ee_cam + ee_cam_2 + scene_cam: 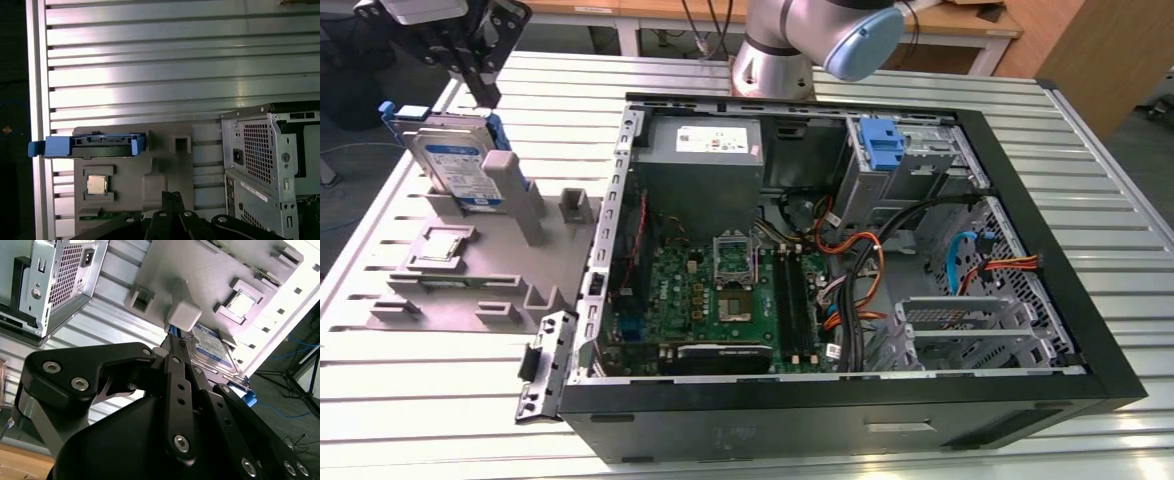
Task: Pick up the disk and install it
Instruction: 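Reach for the disk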
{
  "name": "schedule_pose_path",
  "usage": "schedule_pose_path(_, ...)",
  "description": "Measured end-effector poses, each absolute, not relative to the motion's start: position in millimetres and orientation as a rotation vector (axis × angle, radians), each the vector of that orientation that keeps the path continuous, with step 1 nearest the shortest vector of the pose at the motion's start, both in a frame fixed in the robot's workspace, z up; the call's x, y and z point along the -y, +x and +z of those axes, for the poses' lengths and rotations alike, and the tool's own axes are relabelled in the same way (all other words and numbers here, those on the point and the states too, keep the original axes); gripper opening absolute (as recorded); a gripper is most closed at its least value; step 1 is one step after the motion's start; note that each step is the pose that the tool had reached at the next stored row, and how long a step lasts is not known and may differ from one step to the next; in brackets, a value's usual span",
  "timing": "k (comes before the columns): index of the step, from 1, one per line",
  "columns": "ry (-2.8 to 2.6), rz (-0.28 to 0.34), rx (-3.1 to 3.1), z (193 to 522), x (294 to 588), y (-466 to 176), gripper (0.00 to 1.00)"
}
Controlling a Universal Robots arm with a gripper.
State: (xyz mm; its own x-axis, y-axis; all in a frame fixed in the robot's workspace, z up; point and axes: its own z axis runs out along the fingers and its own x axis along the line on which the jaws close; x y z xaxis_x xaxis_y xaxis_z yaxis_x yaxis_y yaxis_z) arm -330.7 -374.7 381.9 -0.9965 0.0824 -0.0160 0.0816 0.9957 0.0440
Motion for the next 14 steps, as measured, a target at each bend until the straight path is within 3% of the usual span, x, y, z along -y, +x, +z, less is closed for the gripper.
schedule_pose_path(14,0.134,0.067,-3.122,378.4,361.3,-352.3,0.10)
